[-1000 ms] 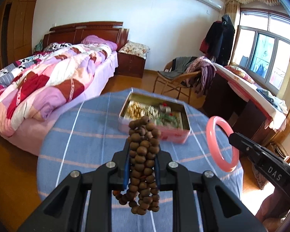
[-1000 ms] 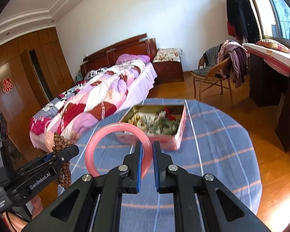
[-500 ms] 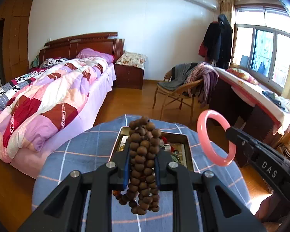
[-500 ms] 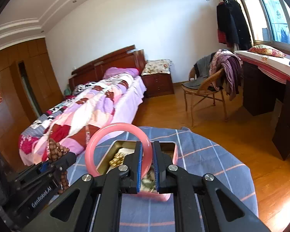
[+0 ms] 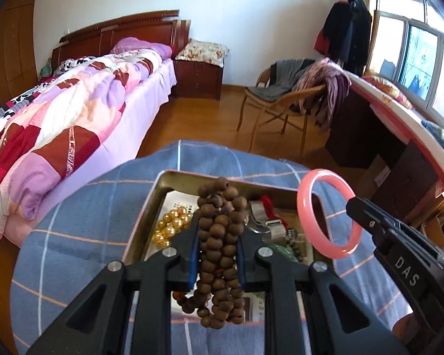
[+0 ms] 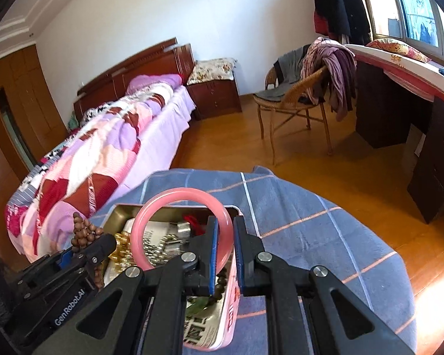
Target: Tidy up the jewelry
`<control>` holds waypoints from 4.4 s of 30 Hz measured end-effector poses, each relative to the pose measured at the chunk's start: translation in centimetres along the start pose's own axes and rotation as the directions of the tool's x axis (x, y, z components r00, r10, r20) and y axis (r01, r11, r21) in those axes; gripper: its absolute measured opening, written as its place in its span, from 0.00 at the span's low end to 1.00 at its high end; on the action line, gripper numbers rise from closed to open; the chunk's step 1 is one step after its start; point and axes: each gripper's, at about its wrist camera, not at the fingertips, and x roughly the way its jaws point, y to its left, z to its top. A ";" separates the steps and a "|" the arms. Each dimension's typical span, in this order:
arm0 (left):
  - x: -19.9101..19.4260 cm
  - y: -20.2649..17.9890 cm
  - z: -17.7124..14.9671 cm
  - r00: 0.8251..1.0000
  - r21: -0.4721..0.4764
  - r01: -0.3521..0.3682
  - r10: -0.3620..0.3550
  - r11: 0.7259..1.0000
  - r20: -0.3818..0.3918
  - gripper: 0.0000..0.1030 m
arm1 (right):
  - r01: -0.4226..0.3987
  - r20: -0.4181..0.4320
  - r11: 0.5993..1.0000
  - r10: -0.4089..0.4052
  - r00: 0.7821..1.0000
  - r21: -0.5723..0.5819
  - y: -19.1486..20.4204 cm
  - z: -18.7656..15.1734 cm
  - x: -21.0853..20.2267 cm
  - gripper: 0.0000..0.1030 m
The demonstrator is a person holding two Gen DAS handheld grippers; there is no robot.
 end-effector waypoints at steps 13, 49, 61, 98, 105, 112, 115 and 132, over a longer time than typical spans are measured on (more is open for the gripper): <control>3.7 -1.1 -0.4 0.994 0.035 -0.061 0.063 0.998 -0.084 0.20 | 0.007 -0.041 1.000 -0.008 0.999 -0.019 -0.3 -0.8 3.6 0.11; -8.6 0.3 -6.6 0.972 0.015 -0.232 0.232 0.973 -0.034 0.91 | -0.024 -0.017 1.000 0.024 1.000 0.010 -0.1 -7.4 -11.4 0.61; -14.9 0.3 -9.6 0.965 -0.005 -0.253 0.252 0.968 0.070 0.99 | -0.011 0.075 0.998 0.017 0.997 -0.069 1.4 -9.8 -17.9 0.62; -25.1 -0.1 -9.7 0.876 -0.068 -0.294 0.298 0.953 0.380 1.00 | 0.013 0.434 0.992 0.042 0.900 -0.122 4.4 -9.2 -30.9 0.77; -26.0 -0.2 -9.8 0.853 -0.079 -0.309 0.313 0.948 0.418 1.00 | 0.017 0.456 0.991 0.045 0.889 -0.130 4.6 -9.2 -31.4 0.77; -26.3 -0.1 -9.8 0.856 -0.076 -0.307 0.310 0.949 0.414 1.00 | 0.016 0.452 0.992 0.042 0.891 -0.123 4.5 -9.3 -31.2 0.77; -26.3 -0.2 -9.8 0.854 -0.076 -0.309 0.312 0.948 0.416 1.00 | 0.014 0.456 0.993 0.040 0.889 -0.116 4.3 -9.4 -31.2 0.77; -26.3 -0.2 -9.7 0.842 -0.077 -0.332 0.332 0.940 0.426 1.00 | 0.015 0.450 0.993 0.041 0.892 -0.120 4.6 -9.5 -31.1 0.77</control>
